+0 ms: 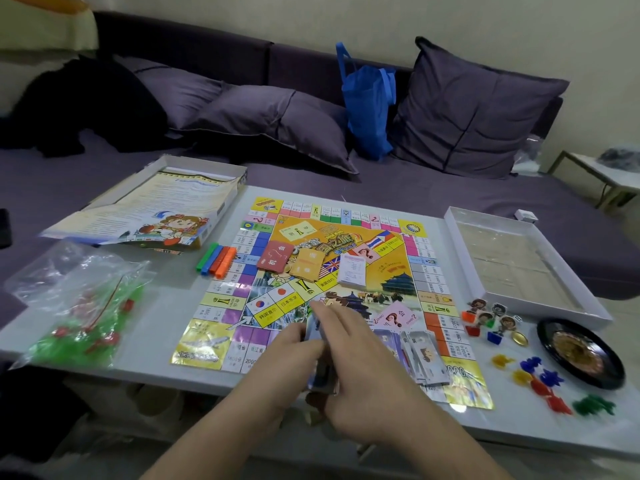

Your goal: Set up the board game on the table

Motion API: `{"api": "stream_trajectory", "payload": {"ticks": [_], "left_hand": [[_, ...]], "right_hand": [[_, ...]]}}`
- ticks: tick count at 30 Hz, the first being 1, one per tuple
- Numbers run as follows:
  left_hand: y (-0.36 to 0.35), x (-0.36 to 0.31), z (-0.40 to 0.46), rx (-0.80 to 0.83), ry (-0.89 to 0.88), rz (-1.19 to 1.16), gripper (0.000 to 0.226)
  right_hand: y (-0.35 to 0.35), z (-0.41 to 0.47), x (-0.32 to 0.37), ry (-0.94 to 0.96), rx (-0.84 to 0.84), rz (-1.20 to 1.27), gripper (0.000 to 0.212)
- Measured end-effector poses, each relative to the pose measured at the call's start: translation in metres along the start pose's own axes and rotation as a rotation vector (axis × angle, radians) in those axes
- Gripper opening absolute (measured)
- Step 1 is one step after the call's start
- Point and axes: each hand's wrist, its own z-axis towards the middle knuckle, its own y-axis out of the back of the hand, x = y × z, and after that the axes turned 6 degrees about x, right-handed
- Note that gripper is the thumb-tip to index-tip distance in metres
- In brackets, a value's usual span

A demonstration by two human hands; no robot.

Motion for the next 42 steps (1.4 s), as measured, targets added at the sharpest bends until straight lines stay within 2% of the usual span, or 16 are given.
{"api": "stream_trajectory", "payload": {"ticks": [4, 9, 11, 18, 23, 27, 31, 34, 38, 42], "left_hand": [[0.007, 0.002, 0.006, -0.112, 0.055, -0.068, 0.023], [0.013, -0.002, 0.007, -0.176, 0.103, -0.123, 0.016], [0.012, -0.001, 0.008, -0.196, 0.096, -0.119, 0.014], [0.01, 0.002, 0.011, -0.223, 0.1, -0.132, 0.011], [0.01, 0.001, 0.009, -0.236, 0.103, -0.147, 0.005], [0.009, 0.0, 0.01, -0.254, 0.123, -0.143, 0.011], [0.01, 0.003, 0.013, -0.258, 0.129, -0.192, 0.019], [0.011, 0.003, 0.014, -0.257, 0.14, -0.252, 0.012], [0.015, 0.0, 0.01, -0.239, 0.171, -0.474, 0.014], [0.011, -0.007, 0.001, -0.075, 0.092, -0.676, 0.016]], "right_hand": [[0.015, -0.002, -0.015, -0.083, 0.084, 0.025, 0.131], [0.007, 0.006, -0.048, -0.159, -0.02, -0.167, 0.097], [-0.005, 0.015, -0.056, -0.156, -0.021, -0.212, 0.091], [-0.033, 0.013, -0.041, -0.147, 0.074, -0.287, 0.09], [-0.038, -0.005, -0.022, -0.135, 0.178, -0.37, 0.109], [-0.035, -0.014, -0.011, -0.104, 0.235, -0.377, 0.097], [-0.037, -0.022, -0.008, -0.039, 0.206, -0.325, 0.089], [-0.033, -0.026, -0.006, -0.022, 0.158, -0.3, 0.083], [-0.018, -0.028, -0.004, -0.146, 0.001, -0.204, 0.049], [0.002, -0.03, -0.004, -0.189, -0.178, -0.204, 0.023]]}}
